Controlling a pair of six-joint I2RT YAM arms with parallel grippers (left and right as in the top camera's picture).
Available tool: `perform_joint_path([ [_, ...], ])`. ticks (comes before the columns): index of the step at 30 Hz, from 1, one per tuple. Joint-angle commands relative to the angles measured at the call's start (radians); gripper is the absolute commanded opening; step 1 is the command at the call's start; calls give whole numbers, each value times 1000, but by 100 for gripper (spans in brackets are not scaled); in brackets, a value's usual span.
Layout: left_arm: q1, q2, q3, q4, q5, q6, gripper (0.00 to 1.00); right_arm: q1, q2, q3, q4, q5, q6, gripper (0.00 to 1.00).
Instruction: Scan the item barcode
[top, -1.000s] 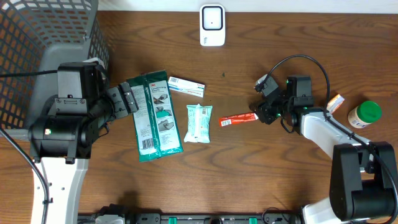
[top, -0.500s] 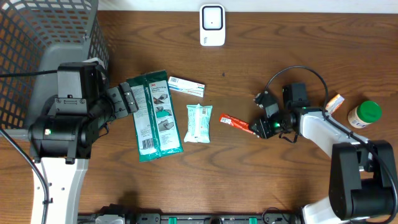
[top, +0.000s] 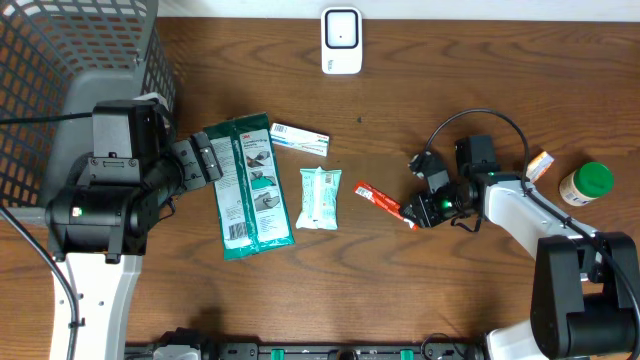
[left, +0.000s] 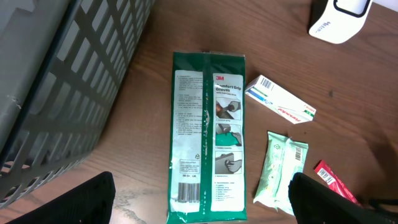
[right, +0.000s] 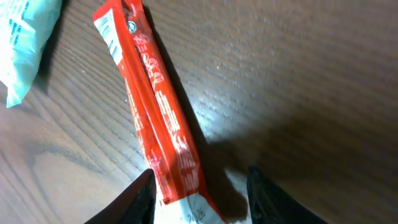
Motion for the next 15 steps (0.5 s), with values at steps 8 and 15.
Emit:
perform_joint_path([
  [8,2,0,8,-2,-9,20,90,45,-13,-45,3,60,-64,29],
  [15,1,0,8,-2,-9,20,90,121,14,-96,17,214,-62,23],
])
